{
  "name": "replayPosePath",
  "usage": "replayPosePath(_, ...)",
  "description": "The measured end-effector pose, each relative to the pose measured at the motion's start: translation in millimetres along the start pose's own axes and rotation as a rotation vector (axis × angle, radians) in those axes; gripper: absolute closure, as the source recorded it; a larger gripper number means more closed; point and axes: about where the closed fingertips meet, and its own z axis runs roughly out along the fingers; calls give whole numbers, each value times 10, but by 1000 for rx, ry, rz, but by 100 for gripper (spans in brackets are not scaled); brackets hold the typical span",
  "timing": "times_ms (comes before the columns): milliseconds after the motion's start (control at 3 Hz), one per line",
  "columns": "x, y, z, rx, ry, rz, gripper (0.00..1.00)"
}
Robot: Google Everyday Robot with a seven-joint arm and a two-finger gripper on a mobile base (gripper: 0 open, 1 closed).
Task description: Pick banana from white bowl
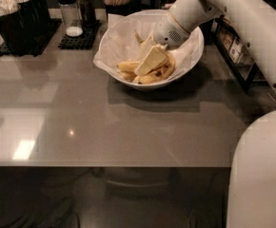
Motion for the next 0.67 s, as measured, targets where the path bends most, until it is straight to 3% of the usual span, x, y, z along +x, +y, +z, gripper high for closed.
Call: replayPosePath(667, 53, -3, 43, -7, 6, 8, 96)
